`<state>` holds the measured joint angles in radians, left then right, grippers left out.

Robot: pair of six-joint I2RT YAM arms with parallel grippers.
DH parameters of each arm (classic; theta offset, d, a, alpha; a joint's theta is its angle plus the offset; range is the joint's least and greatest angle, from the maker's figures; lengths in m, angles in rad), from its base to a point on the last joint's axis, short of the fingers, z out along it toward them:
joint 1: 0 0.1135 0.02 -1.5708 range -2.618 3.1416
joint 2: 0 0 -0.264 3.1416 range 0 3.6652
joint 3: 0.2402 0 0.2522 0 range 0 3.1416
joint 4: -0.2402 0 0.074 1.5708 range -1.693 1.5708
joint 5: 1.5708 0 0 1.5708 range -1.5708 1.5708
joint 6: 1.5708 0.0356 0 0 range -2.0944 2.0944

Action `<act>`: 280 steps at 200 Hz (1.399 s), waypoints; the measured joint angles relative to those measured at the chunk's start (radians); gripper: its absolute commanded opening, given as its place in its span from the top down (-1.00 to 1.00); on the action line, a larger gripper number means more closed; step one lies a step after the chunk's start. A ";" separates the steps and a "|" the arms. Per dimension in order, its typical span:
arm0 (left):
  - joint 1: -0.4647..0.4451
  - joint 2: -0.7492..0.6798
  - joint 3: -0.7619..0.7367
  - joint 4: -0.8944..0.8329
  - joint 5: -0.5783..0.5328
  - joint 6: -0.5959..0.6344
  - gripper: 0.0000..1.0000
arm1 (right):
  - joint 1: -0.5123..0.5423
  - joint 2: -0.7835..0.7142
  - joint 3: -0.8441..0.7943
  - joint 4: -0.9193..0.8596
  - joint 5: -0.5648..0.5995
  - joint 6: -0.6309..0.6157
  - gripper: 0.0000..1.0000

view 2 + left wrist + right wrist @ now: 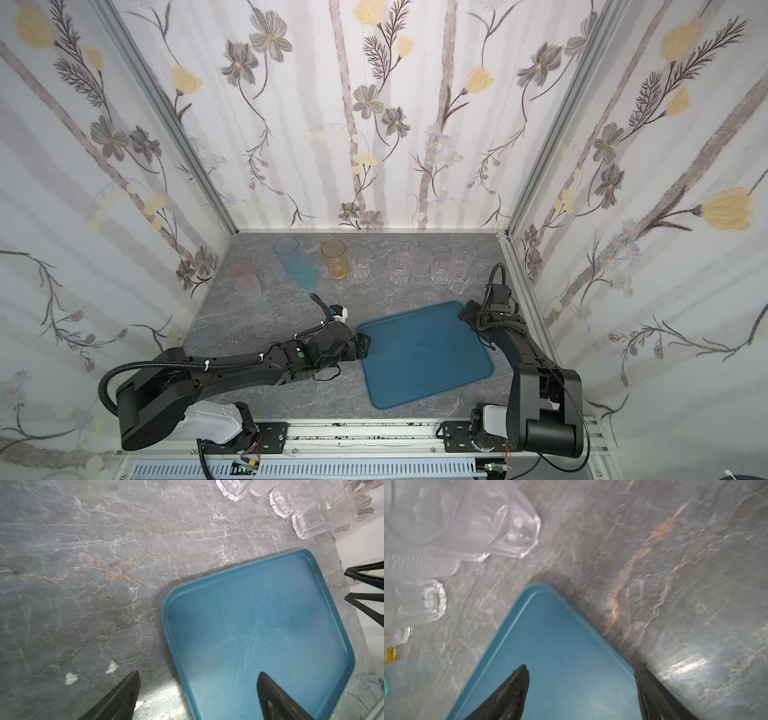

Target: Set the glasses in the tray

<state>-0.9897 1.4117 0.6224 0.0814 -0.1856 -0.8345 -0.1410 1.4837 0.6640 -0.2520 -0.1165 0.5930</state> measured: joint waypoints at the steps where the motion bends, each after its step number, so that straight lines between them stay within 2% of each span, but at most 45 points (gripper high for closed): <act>1: 0.000 0.002 0.000 0.003 0.002 -0.001 -0.82 | -0.003 0.002 0.000 0.003 0.000 0.000 -0.62; 33: -0.002 0.061 -0.014 0.080 0.035 -0.036 -0.81 | -0.050 0.092 -0.003 0.055 -0.023 -0.010 -0.63; 83: 0.011 0.116 -0.028 0.144 0.051 -0.053 -0.79 | -0.036 0.126 -0.067 0.200 -0.103 -0.014 -0.53; 131: 0.104 0.232 0.029 0.230 0.000 -0.023 -0.78 | 0.110 0.068 -0.110 0.209 -0.077 0.016 -0.53; 179: 0.193 0.280 0.088 0.198 -0.051 0.042 -0.76 | 0.264 0.048 -0.116 0.188 -0.016 0.083 -0.53; 227: 0.241 0.246 0.076 0.160 -0.037 0.070 -0.77 | 0.309 0.095 -0.073 0.198 -0.018 0.113 -0.54; 254: 0.243 0.177 0.067 0.138 -0.015 0.076 -0.83 | 0.306 0.041 -0.009 0.067 -0.011 0.101 -0.55; 280: 0.261 0.051 0.074 0.112 -0.003 0.122 -0.87 | 0.303 -0.008 0.137 -0.023 0.032 0.046 -0.53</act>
<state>-0.7284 1.4631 0.6960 0.1932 -0.1890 -0.7120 0.1623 1.4754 0.8009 -0.2752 -0.0841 0.6392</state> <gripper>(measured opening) 0.928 0.769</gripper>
